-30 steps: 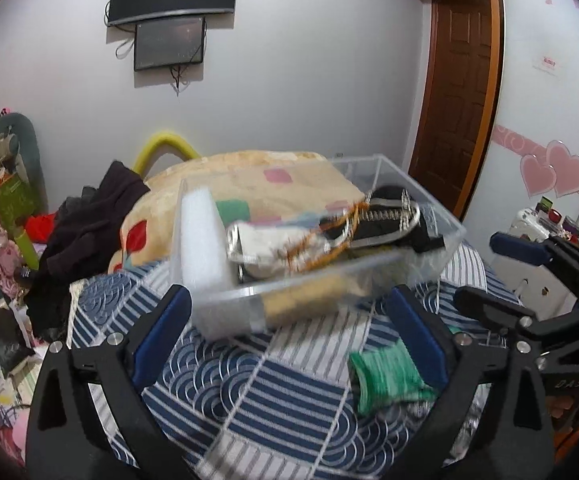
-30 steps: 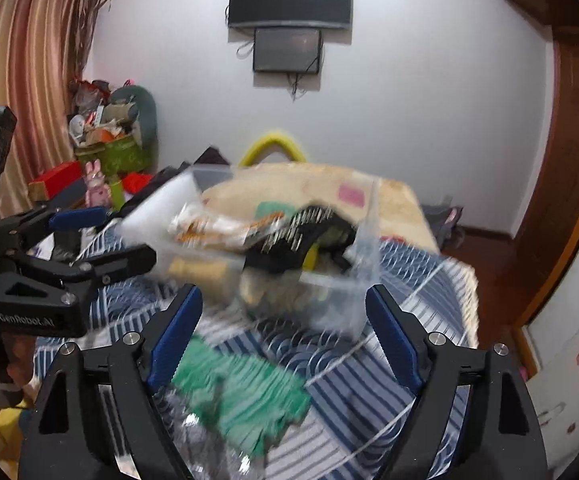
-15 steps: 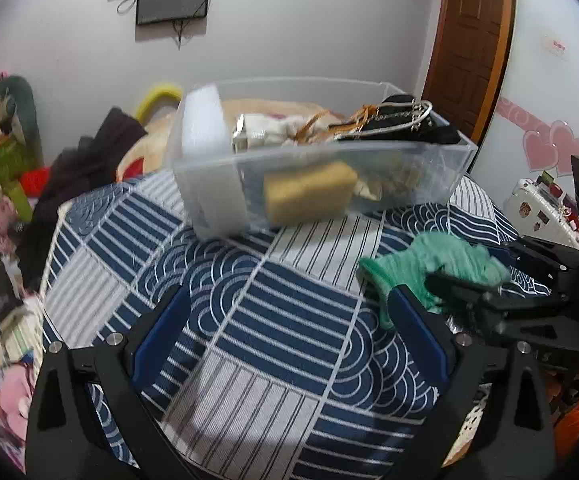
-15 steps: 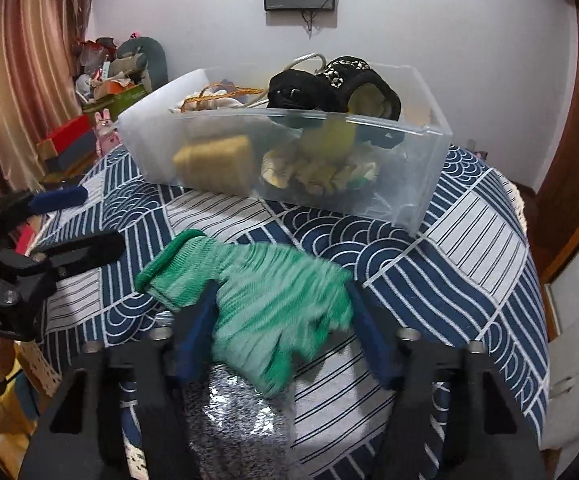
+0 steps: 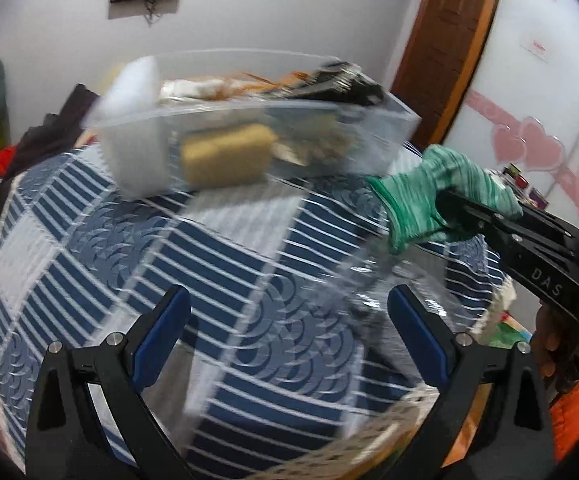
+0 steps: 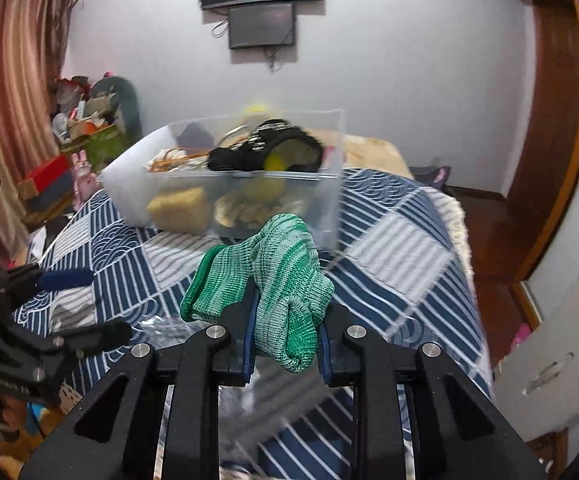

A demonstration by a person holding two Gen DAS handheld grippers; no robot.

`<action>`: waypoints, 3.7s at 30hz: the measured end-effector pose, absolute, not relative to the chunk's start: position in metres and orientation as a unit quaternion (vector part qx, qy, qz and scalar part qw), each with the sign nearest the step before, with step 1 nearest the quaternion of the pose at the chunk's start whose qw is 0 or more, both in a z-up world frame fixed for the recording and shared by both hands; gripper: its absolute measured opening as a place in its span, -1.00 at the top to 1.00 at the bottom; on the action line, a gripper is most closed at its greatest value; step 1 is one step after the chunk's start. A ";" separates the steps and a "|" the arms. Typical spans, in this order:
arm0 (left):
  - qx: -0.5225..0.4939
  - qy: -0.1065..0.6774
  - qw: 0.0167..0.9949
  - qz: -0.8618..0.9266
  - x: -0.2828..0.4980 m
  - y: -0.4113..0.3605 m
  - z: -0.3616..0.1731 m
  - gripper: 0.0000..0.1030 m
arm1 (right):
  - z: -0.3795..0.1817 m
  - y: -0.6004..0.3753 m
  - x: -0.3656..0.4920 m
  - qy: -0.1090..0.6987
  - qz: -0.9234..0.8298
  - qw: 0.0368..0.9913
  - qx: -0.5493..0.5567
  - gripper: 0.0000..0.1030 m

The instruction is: Organize soft objects

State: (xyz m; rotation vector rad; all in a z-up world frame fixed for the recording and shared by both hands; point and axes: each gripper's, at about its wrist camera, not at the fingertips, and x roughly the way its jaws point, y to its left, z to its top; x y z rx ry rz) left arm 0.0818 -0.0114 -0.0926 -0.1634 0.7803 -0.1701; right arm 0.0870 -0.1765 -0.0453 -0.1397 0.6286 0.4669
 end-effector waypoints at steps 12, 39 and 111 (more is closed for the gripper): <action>-0.065 0.400 0.904 -0.132 0.090 -0.070 -0.111 -0.47 | -0.046 -0.209 0.080 0.308 0.200 0.929 -0.049 0.58; -0.049 0.284 0.954 -0.077 0.072 -0.019 -0.039 0.50 | -0.012 -0.186 0.083 0.251 0.238 0.938 -0.028 0.58; -0.035 0.160 0.986 -0.020 0.047 0.016 0.034 -0.98 | 0.045 -0.172 0.073 0.148 0.245 0.958 -0.031 -0.74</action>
